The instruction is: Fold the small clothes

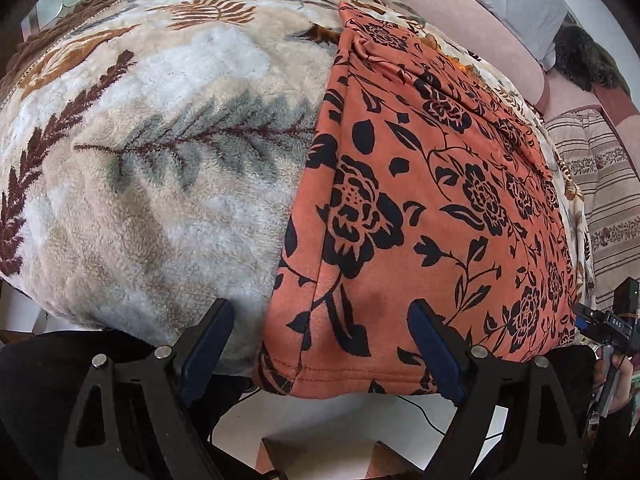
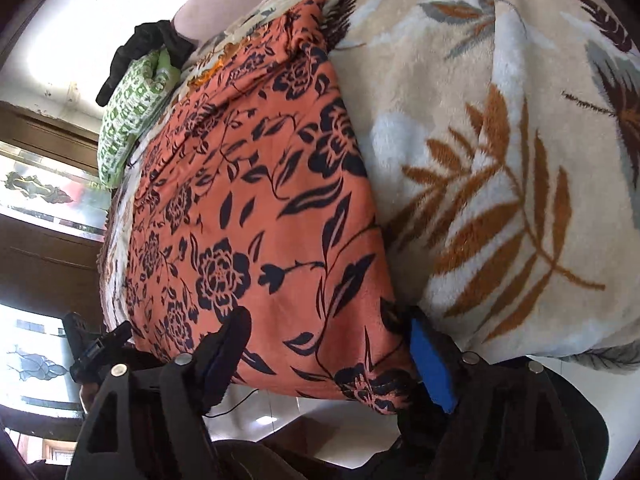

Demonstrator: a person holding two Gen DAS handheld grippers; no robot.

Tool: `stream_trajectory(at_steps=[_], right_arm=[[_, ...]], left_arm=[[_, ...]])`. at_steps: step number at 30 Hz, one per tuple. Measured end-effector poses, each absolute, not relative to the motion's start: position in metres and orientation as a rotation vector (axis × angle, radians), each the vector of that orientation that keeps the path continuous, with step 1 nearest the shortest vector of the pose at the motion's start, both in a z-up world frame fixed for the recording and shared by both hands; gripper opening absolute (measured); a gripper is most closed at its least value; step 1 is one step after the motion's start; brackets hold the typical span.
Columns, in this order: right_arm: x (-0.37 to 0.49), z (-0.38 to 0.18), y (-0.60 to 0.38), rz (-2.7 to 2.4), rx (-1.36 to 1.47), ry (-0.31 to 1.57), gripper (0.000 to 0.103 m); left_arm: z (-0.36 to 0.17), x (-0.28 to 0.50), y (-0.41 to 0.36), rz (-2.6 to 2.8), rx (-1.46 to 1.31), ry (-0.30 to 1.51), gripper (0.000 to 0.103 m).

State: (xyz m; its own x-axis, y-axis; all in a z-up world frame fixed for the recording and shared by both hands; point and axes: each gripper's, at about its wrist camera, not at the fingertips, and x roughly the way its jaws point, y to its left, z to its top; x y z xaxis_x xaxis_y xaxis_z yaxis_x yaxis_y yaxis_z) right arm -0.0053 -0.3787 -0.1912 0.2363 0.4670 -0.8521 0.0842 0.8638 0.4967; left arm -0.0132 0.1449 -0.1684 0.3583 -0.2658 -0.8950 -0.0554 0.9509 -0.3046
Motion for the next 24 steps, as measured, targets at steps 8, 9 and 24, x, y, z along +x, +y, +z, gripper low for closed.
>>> stream_trajectory(at_steps=[8, 9, 24], right_arm=[[-0.013, -0.192, -0.387, 0.269, 0.560, 1.304, 0.021], [-0.014, -0.196, -0.388, 0.268, 0.578, 1.315, 0.021], [0.000, -0.172, -0.397, 0.369, 0.742, 1.232, 0.006]], left_arm=[[-0.173, -0.020, 0.139, -0.128, -0.287, 1.205, 0.083], [-0.173, -0.021, 0.139, -0.126, -0.284, 1.204, 0.077], [-0.169, -0.011, 0.147, -0.156, -0.316, 1.266, 0.007]])
